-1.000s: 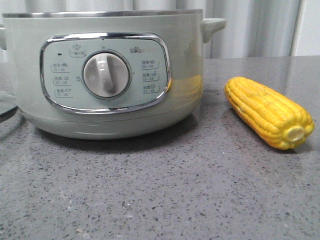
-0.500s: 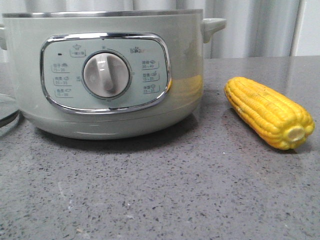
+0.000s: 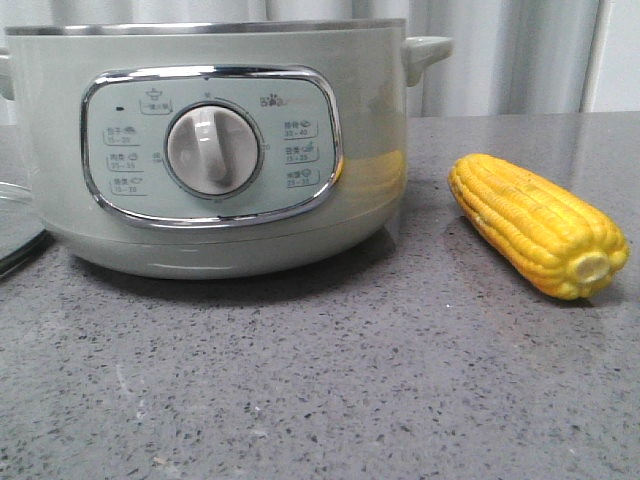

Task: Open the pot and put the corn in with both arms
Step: 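Lower the lid onto the table beside the pot and release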

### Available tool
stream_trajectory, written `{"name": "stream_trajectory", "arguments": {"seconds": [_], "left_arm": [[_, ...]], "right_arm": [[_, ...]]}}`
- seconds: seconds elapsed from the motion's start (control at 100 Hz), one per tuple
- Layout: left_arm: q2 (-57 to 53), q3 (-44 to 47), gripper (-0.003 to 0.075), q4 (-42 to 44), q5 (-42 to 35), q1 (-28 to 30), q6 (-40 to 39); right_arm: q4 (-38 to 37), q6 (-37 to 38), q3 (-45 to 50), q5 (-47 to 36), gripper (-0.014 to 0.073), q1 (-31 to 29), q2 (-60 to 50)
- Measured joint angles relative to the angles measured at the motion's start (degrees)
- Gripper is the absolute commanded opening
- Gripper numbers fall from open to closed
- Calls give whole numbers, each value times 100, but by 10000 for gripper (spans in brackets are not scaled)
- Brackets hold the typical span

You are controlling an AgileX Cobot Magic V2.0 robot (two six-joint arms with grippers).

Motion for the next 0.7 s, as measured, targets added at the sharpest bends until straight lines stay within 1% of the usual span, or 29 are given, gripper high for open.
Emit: {"name": "stream_trajectory", "arguments": {"seconds": [0.01,0.05,0.21,0.29,0.36,0.57,0.7], "left_arm": [[0,0,234,0,0,0,0],[0,0,253,0,21,0,-13],[0,0,311,0,77,0,-16],[0,0,370,26,115,0,-16],[-28,-12,395,80,87,0,-2],[-357,-10,398,120,51,0,10],[-765,-10,398,133,51,0,19]], "right_arm": [[0,0,0,0,-74,0,0],[0,0,0,0,-74,0,0],[0,0,0,0,-74,0,0],[0,0,0,0,-74,0,0],[0,0,0,0,-74,0,0],[0,0,0,0,-74,0,0],[10,0,0,0,-74,36,0]]}}
